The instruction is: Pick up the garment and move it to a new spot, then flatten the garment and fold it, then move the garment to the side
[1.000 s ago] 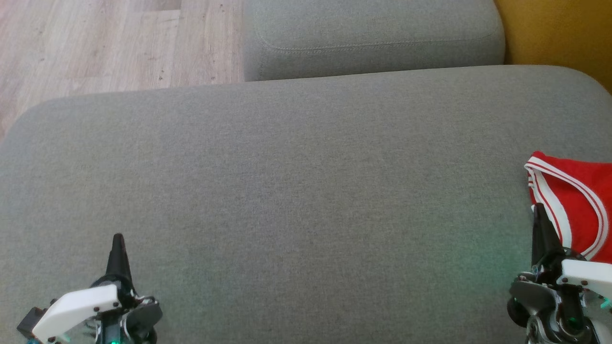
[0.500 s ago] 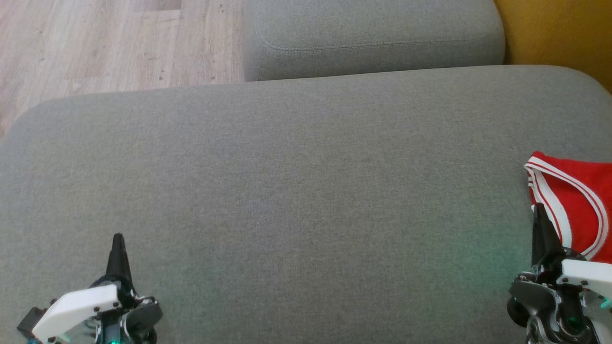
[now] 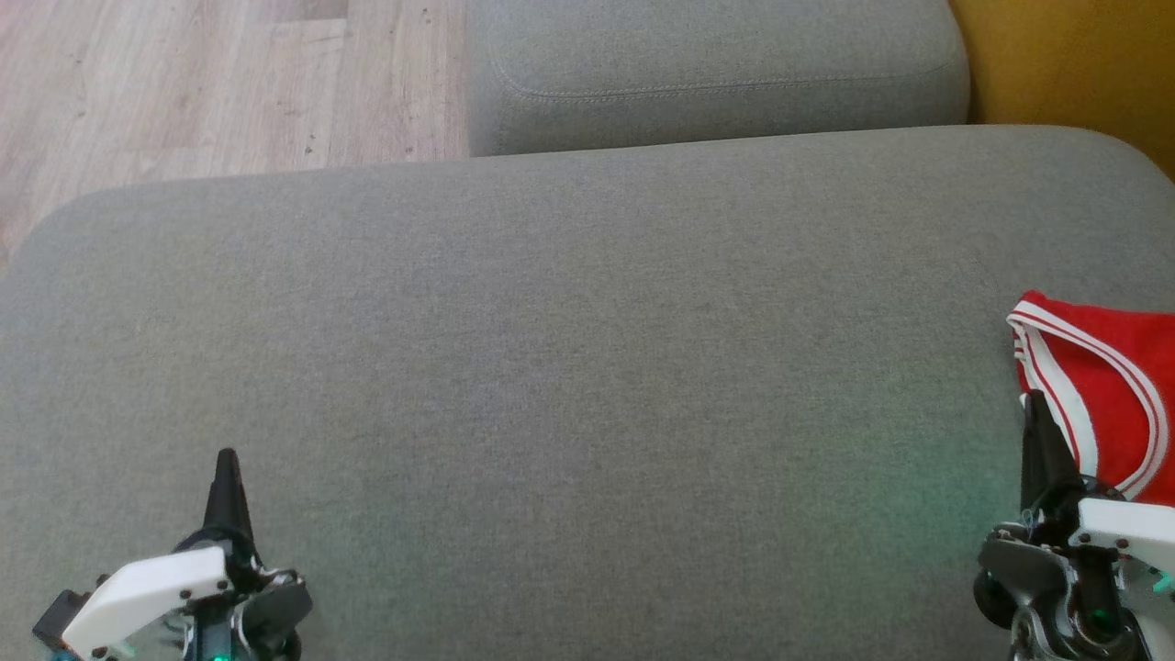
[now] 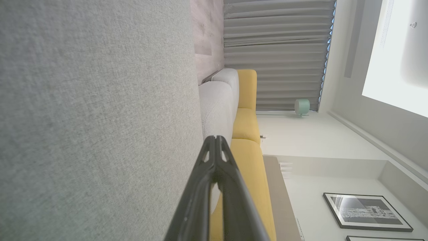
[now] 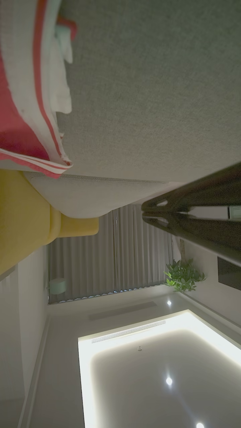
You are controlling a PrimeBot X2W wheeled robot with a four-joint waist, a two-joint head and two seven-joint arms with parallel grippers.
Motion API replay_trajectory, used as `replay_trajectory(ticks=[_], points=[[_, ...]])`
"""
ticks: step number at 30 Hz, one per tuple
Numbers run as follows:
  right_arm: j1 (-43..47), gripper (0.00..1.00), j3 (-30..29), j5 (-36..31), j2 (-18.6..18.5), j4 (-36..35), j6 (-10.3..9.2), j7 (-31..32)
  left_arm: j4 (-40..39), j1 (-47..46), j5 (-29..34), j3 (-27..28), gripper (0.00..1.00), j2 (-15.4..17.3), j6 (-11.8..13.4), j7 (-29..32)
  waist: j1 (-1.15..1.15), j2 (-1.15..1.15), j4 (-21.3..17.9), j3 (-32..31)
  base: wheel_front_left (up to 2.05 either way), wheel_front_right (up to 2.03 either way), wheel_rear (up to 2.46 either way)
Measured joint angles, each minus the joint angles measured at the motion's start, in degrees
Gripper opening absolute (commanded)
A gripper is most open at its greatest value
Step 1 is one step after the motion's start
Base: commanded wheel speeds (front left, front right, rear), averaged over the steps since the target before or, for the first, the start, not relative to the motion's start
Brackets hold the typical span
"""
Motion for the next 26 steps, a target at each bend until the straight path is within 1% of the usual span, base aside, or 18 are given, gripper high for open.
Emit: replay_trajectory(ticks=[26], points=[[0.00,0.00,0.00,0.00,0.00,-0.02,0.00,0.00,0.00,0.00,0.00,0.00,0.00,-0.01,0.00,0.00,0.00,0.00,0.00,0.00,0.00,0.00,0.00]])
